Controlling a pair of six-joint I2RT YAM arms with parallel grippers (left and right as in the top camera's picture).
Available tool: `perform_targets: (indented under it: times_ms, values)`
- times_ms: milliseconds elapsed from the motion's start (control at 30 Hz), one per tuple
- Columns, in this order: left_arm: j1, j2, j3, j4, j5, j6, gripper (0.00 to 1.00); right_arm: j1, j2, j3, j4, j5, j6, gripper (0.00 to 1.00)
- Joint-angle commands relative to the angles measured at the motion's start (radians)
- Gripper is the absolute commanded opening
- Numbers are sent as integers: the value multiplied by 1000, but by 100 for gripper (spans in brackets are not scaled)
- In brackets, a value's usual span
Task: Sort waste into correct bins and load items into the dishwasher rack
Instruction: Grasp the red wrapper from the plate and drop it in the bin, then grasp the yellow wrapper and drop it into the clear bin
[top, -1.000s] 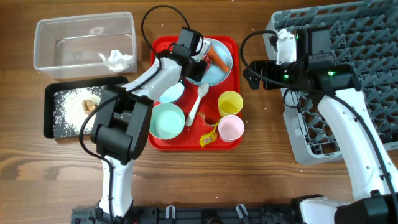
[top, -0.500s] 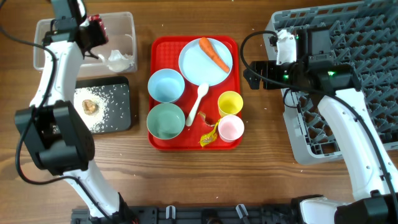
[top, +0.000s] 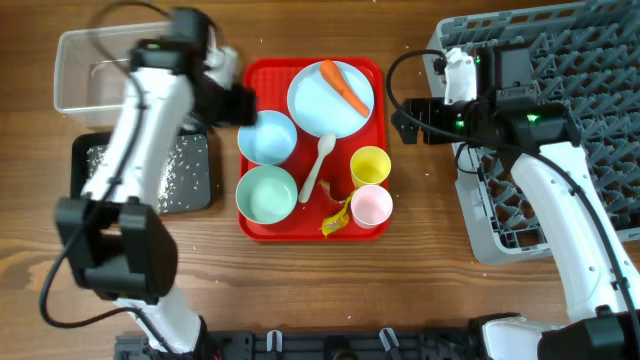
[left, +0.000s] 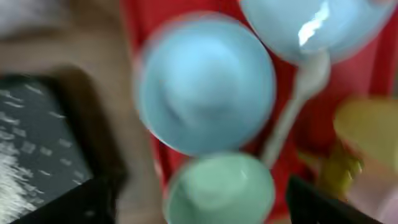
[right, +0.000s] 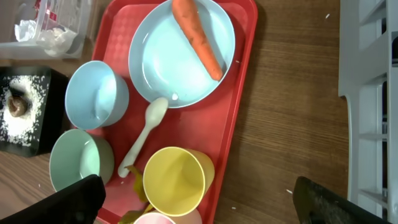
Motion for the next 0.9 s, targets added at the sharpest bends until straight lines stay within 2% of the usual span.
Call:
perform_targets:
  times_ms: [0,200,267,400,567,633,700,733,767,833,867]
  values:
    - [-147,-13,-21,-95,68,48,91,4,11,20,-3,9,7,99]
    - [-377,-23,-192,-31,80,46,90,4,11,20,-4,9,7,100]
    - [-460,-28,-200,-24,79,85,89,4,11,20,-13,9,8,99]
    - [-563,-28,-264,37,27,87,83,4,11,20,-29,9,7,99]
    - [-555,-27,-433,268,25,87,78,4,11,20,-33,9,29,99]
    - [-541,-26,-476,345,26,86,73,4,11,20,-33,9,29,99]
    - [-539,-23,-497,388,26,86,63,4,11,20,-34,9,29,99]
    - [-540,-22,-501,399,26,86,54,4,11,20,-34,9,29,100]
    - [-539,-22,-501,404,26,86,41,4,11,20,-34,9,29,99]
    - [-539,-22,-501,412,26,86,6,4,11,20,-34,9,29,100]
    - [-539,-22,-501,412,26,86,4,4,11,20,-35,9,29,100]
